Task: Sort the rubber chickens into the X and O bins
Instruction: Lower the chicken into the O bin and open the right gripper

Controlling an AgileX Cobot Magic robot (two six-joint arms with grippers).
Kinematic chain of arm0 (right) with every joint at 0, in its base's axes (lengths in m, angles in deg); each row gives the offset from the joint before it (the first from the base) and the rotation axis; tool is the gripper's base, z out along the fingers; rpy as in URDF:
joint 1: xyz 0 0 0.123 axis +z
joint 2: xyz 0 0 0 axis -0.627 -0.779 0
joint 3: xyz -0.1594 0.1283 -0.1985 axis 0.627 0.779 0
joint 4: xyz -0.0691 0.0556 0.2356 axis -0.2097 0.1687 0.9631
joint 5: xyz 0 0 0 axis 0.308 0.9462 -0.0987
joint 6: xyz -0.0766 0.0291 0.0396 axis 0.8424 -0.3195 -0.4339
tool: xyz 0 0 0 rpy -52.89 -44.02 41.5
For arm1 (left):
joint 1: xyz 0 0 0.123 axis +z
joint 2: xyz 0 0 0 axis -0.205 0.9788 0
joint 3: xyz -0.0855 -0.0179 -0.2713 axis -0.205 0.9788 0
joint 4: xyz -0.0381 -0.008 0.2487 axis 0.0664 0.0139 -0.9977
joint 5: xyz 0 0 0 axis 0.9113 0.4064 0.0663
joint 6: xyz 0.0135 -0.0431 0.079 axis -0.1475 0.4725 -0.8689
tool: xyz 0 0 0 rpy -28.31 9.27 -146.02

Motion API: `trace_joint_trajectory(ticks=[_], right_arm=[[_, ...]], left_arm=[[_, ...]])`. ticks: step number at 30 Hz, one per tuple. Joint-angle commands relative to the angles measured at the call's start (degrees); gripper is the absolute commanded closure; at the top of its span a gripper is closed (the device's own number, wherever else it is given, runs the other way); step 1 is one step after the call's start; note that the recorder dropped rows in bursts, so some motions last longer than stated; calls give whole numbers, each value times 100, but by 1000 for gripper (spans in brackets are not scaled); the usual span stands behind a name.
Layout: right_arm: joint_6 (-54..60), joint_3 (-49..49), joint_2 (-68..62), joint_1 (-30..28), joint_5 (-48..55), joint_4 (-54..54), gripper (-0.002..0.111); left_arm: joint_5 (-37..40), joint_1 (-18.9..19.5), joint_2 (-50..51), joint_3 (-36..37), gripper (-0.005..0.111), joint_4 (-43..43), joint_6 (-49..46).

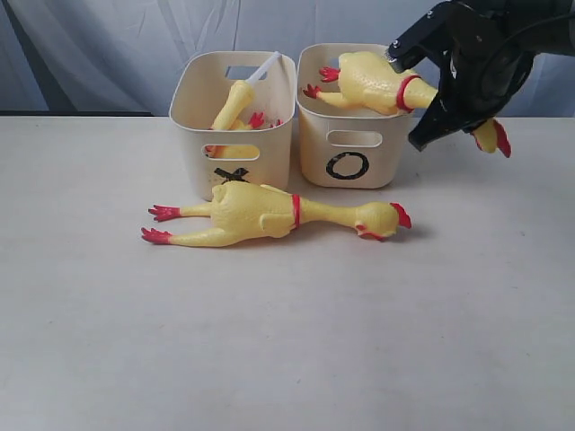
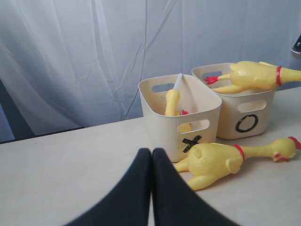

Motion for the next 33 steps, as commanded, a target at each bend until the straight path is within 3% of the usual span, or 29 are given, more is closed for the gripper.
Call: trace_joint_trajectory(ticks=[1, 22, 24, 30, 33], right_arm=[[-118, -328, 15, 14, 39, -105, 109], [-118, -436, -230, 14, 139, 21, 109], [-118, -434, -230, 14, 127, 21, 105], [-118, -434, -230, 14, 119, 21, 76], [-118, -434, -230, 14, 119, 21, 73]], left_arm=[[32, -14, -36, 21, 106, 6, 56], [32, -14, -36, 21, 106, 6, 56], [32, -14, -36, 21, 106, 6, 56], [32, -14, -36, 21, 106, 6, 56], [32, -14, -36, 21, 106, 6, 56]])
